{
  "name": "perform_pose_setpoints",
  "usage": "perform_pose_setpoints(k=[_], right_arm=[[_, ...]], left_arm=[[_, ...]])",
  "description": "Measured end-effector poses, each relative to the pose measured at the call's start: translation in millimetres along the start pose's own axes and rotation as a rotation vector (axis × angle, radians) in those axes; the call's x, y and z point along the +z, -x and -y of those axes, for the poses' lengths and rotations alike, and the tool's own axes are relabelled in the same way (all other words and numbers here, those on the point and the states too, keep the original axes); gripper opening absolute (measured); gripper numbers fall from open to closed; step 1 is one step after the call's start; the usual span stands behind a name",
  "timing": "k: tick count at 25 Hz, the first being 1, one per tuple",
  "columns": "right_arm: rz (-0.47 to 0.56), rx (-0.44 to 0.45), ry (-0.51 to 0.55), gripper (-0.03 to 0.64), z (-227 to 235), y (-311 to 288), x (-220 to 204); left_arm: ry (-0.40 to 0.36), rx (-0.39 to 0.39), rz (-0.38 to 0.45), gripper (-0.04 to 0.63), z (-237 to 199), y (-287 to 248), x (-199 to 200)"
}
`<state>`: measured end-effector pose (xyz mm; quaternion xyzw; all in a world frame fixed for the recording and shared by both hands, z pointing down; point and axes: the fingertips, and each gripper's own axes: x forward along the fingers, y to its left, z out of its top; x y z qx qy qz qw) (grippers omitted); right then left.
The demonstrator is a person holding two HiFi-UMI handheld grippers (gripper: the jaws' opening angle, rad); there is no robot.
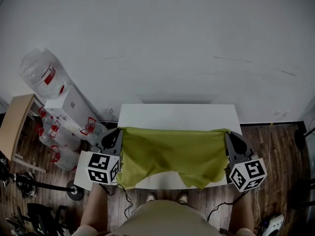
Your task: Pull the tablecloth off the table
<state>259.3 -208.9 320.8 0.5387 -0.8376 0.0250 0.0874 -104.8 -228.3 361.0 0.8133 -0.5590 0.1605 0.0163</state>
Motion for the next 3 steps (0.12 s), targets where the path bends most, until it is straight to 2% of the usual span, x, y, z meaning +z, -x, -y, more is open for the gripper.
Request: perform_pose_setpoints(k=[3], right_arm=[[-0.001,0.002,0.000,0.031,0.7,1.9,-1.1]], left_arm=[[0.002,-0.002,-0.001,0.021,2.0,0.5,0.0]])
